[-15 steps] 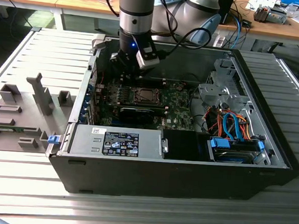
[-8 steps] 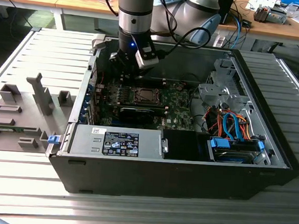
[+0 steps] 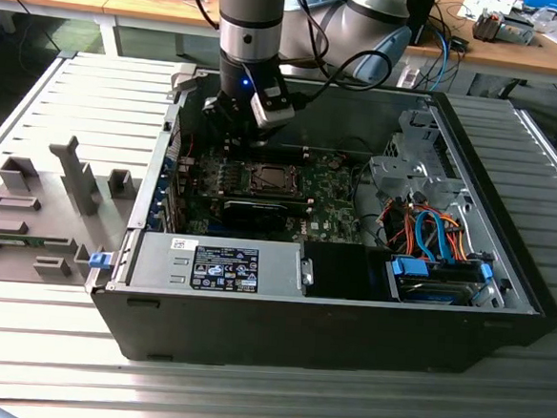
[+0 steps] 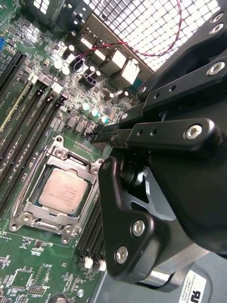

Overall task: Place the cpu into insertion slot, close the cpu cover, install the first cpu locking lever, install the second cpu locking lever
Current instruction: 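Install the first cpu locking lever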

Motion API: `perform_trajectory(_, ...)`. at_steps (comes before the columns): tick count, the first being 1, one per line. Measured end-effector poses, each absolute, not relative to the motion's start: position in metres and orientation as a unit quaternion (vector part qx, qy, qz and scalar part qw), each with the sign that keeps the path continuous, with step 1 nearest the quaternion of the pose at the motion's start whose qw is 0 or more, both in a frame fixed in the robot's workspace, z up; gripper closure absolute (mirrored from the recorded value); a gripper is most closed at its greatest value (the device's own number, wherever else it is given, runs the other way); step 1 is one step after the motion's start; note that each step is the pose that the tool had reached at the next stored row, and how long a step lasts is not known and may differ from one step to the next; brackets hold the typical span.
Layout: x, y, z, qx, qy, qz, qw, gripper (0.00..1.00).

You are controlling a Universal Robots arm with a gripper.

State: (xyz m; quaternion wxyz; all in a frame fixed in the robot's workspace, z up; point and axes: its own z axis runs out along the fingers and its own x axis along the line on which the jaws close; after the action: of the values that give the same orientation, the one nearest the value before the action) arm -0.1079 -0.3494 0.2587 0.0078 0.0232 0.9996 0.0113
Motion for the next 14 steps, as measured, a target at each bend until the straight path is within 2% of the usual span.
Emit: perform_trajectory(14,-0.1101,-0.3493,0.2602,0.023,1.0,0.013,0.008,0.89)
